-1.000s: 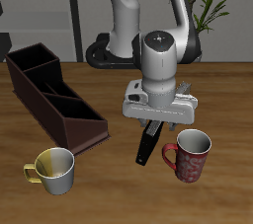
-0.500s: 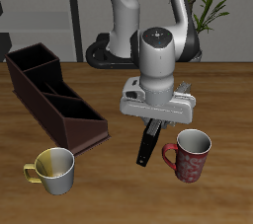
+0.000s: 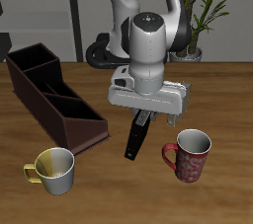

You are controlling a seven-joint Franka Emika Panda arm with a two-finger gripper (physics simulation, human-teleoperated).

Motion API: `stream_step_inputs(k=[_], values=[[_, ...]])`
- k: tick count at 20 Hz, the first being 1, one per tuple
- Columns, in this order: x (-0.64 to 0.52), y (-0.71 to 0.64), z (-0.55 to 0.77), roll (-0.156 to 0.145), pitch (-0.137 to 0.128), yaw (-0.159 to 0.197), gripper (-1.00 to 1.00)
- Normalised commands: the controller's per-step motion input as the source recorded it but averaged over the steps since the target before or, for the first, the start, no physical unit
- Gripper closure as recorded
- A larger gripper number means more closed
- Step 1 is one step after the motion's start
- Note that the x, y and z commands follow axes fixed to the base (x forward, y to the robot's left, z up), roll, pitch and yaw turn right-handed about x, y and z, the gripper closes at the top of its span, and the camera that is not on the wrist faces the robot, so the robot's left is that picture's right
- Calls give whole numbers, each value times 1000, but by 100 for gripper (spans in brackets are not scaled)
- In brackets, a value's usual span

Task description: Place the black book into the right desk caddy's right compartment

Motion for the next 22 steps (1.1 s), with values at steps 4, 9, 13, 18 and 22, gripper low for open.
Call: stream_step_inputs(k=[4,9,13,18,22], values=[[-199,-366,686,-40,-108,24,100],[-153,-329,458,-14,-50,-10,100],[-187,-380,402,-28,-29,43,100],[-355,-312,406,6,-46,33,100],[-472,-202,306,16,-46,31,100]])
